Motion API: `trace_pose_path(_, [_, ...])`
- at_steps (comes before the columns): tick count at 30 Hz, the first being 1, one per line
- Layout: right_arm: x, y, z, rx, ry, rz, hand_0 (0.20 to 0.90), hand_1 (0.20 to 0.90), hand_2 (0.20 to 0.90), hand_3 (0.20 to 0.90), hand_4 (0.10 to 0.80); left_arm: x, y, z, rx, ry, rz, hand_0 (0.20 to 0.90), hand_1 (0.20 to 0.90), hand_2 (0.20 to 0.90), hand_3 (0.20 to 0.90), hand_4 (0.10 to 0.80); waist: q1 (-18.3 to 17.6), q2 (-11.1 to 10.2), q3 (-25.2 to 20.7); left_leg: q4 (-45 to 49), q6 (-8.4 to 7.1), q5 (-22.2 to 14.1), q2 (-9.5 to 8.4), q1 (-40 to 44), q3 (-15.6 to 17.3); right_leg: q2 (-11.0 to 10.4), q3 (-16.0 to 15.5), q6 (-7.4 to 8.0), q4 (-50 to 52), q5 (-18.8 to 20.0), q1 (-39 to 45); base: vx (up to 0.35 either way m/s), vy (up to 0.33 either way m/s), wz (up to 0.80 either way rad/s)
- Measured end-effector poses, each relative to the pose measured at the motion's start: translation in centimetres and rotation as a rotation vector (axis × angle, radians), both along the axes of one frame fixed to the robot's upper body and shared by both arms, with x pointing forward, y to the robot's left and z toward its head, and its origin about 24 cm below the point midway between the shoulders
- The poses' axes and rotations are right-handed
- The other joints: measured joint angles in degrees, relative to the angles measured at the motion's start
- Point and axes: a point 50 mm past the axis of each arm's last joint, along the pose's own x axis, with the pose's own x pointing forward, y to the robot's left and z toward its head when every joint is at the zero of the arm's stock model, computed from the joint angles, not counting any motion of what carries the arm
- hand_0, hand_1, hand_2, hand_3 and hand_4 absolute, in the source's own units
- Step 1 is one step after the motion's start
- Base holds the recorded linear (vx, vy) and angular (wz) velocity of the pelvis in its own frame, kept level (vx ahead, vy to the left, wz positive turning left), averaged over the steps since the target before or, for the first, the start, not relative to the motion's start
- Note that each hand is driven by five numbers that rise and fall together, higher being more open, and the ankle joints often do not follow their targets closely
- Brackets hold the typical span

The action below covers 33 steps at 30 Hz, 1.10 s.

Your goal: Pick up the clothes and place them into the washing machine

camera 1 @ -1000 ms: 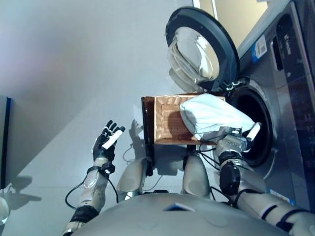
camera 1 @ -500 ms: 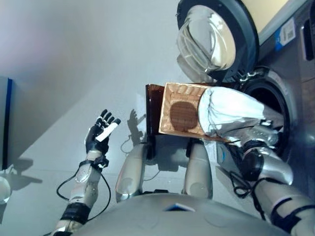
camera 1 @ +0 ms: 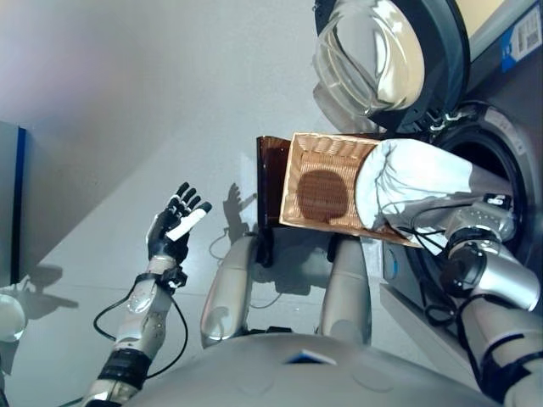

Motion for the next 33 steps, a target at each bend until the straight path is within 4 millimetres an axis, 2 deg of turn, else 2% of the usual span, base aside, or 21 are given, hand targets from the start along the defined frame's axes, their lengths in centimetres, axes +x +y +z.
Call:
trace_pose_path(5, [0.0, 0.2, -0.5, -0.045, 0.075, 0.096, 0.900, 0.900, 0.900, 0.900, 0.800, 0.1, 0.3, 0.1, 0.001, -0.005, 0.010, 0.900, 0.900, 0.900, 0.900, 0.800, -0.21, -0.05, -0.09, 0.39, 0.07, -0.30, 0.07, 0.03, 0.24, 0.02, 0.18, 0.19, 0.20, -0.11, 0.00, -0.006, 0.007, -0.01])
trace_pose_path(9, [-0.1, 0.5, -1.1, -0.189, 0.260, 0.288, 0.900, 0.900, 0.900, 0.900, 0.800, 0.0, 0.3, 0.1, -0.001, -0.004, 0.012, 0.900, 0.900, 0.900, 0.900, 0.800, -0.28, -0.26, -0.87, 0.46, 0.03, -0.32, 0.11, 0.10, 0.27, 0.03, 0.22, 0.23, 0.39, -0.15, 0.01, 0.000, 0.000, 0.00])
trace_pose_path(11, [-0.1, 0.6, -1.4, -0.207, 0.293, 0.337, 0.900, 0.900, 0.900, 0.900, 0.800, -0.1, 0.4, 0.1, -0.001, -0.004, 0.013, 0.900, 0.900, 0.900, 0.900, 0.800, -0.29, -0.56, -1.32, 0.47, 0.00, -0.33, 0.10, 0.12, 0.26, 0.03, 0.24, 0.22, 0.50, -0.16, 0.01, 0.000, 0.000, 0.00])
trace_pose_path(16, [-0.5, 1.4, -2.8, -0.259, 0.480, 0.501, 0.900, 0.900, 0.900, 0.900, 0.800, -0.7, 0.7, -0.2, 0.007, 0.014, 0.018, 0.900, 0.900, 0.900, 0.900, 0.800, -0.30, -1.53, -2.40, 0.69, -0.30, -0.44, 0.10, 0.18, 0.17, 0.11, 0.29, 0.19, 0.69, -0.15, 0.04, 0.000, 0.000, 0.00])
trace_pose_path(20, [-0.2, 2.6, -3.6, -0.283, 0.511, 0.581, 0.900, 0.900, 0.900, 0.900, 0.800, -0.8, 0.9, -0.2, 0.009, 0.015, 0.026, 0.900, 0.900, 0.900, 0.900, 0.800, -0.47, -1.69, -2.45, 1.28, -0.32, -0.53, 0.23, 0.18, 0.09, 0.26, 0.30, 0.22, 0.84, -0.16, 0.17, 0.000, 0.000, 0.00])
trace_pose_path(23, [0.1, 4.8, -5.2, -0.303, 0.568, 0.697, 0.900, 0.900, 0.900, 0.900, 0.800, -1.2, 1.6, -0.2, 0.017, 0.014, 0.052, 0.900, 0.900, 0.900, 0.900, 0.800, -1.30, -2.85, -3.01, 1.58, -0.38, -0.67, 0.33, 0.18, 0.11, 0.46, 0.42, 0.22, 0.83, -0.13, 0.19, -0.022, 0.019, -0.04])
trace_pose_path(26, [-0.1, 7.2, -6.6, -0.420, 0.672, 0.858, 0.900, 0.900, 0.900, 0.900, 0.800, -1.3, 1.9, -0.1, 0.023, 0.008, 0.068, 0.900, 0.900, 0.900, 0.900, 0.800, -1.63, -3.66, -3.28, 2.05, -0.11, -0.92, 0.75, 0.19, 0.49, 1.09, 1.02, 0.25, 0.75, -0.08, 0.16, -0.030, 0.007, -0.10])
trace_pose_path(30, [-0.1, 11.0, -7.0, -0.746, 0.811, 1.140, 0.900, 0.900, 0.900, 0.900, 0.800, -1.5, 2.8, 0.0, 0.028, 0.000, 0.134, 0.900, 0.900, 0.900, 0.900, 0.800, -2.85, -3.85, -3.20, 2.53, 0.06, -1.31, 1.12, 0.19, 0.86, 1.51, 1.43, 0.43, 0.72, 0.38, 0.14, -0.019, -0.002, -0.08])
trace_pose_path(33, [0.2, 11.9, -6.8, -0.963, 0.971, 1.255, 0.900, 0.900, 0.900, 0.900, 0.800, -1.4, 3.4, 0.3, 0.048, -0.015, 0.158, 0.900, 0.900, 0.900, 0.900, 0.800, -3.25, -3.87, -3.21, 2.54, -0.07, -1.49, 1.18, 0.18, 0.92, 1.57, 1.47, 0.52, 0.68, 0.46, 0.07, -0.003, -0.002, -0.01])
